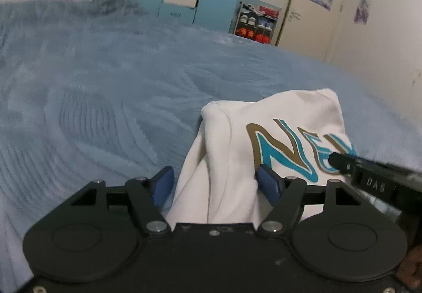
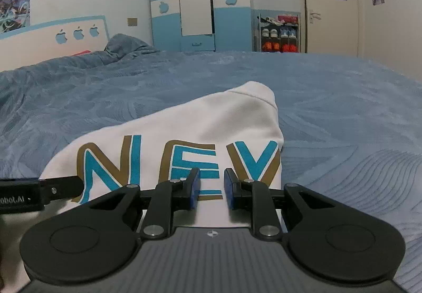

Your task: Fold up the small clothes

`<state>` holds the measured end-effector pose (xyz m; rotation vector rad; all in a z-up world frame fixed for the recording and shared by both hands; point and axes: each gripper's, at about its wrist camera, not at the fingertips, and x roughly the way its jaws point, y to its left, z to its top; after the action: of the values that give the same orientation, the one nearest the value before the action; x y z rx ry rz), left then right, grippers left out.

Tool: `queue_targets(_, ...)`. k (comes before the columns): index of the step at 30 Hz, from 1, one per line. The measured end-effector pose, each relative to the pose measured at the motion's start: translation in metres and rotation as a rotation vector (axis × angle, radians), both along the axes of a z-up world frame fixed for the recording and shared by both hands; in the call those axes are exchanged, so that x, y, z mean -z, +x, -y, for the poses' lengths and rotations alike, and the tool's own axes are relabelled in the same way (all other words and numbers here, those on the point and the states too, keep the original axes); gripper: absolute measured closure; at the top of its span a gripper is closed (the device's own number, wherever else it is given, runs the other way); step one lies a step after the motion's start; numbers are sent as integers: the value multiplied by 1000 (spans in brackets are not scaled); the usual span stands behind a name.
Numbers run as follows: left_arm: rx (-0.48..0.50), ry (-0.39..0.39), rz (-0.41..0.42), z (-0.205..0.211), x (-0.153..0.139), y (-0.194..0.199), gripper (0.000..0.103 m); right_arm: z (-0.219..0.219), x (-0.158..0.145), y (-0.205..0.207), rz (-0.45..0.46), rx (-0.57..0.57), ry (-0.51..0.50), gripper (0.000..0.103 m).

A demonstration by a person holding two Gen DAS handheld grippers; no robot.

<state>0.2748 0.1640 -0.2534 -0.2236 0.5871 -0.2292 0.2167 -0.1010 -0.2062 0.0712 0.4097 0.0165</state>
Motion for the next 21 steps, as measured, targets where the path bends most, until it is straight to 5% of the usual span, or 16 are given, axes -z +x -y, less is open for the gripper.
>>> queue_targets(3,-1,26,-1,2,-13,-1,32,5,-17,-8,23,-1,10,77)
queue_targets(7,-13,162,130,20,-42,-4,33,7,-42,-8,135,69,10,71)
queue_targets(11,-61,167,299,37,-57,12,33,-2,-58,15,259,174,-9,22)
queue_targets(12,-73,166,312,40,-58,23,33,-4,-57,28,244,177,-8,22)
queue_targets(15,-76,212,231,55,-37,72,33,-2,-38,63,174,170,-26,25)
queue_targets(19,-65,253,-77,59,5,129,31,15,-8,97,-36,162,64,41)
queue_targets(21,-76,196,-62,50,2,128,33,22,-12,94,-33,158,113,41)
